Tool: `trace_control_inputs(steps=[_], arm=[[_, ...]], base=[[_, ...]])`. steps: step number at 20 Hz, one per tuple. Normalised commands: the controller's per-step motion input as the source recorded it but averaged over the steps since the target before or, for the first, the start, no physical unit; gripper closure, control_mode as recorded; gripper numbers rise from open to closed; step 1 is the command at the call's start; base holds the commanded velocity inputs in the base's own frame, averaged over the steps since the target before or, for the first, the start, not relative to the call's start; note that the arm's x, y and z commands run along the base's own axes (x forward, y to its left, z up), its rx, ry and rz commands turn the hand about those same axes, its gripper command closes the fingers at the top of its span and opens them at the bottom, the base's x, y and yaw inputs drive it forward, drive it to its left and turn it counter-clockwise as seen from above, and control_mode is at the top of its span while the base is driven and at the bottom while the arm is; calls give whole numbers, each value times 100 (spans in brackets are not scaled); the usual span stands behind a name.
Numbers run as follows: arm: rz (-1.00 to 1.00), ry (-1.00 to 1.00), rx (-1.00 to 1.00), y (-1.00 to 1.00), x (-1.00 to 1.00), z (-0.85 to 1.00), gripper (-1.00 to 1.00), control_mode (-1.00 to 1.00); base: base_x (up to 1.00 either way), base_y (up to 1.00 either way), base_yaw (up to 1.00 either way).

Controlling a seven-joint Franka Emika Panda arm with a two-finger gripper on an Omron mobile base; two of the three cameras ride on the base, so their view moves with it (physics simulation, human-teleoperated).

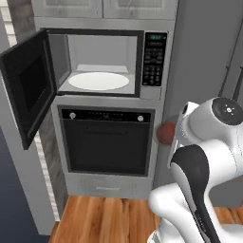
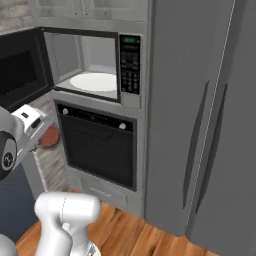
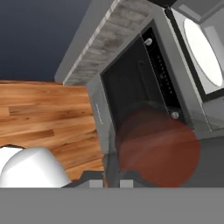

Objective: Place the microwavable item in the microwave. Then, close the microwave door and press the start button.

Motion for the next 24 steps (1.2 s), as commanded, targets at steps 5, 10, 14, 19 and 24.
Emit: trace_control_inputs(steps=[5,10,14,19,24], arm=[[0,0,0,0,0,0,100,100],[0,0,0,0,0,0,100,100],[0,0,0,0,0,0,100,100],[0,0,0,0,0,0,100,100],[0,0,0,0,0,0,100,100]], base=[[32,35,11],[58,29,15],[84,6,13],[69,20,12],[30,40,11]])
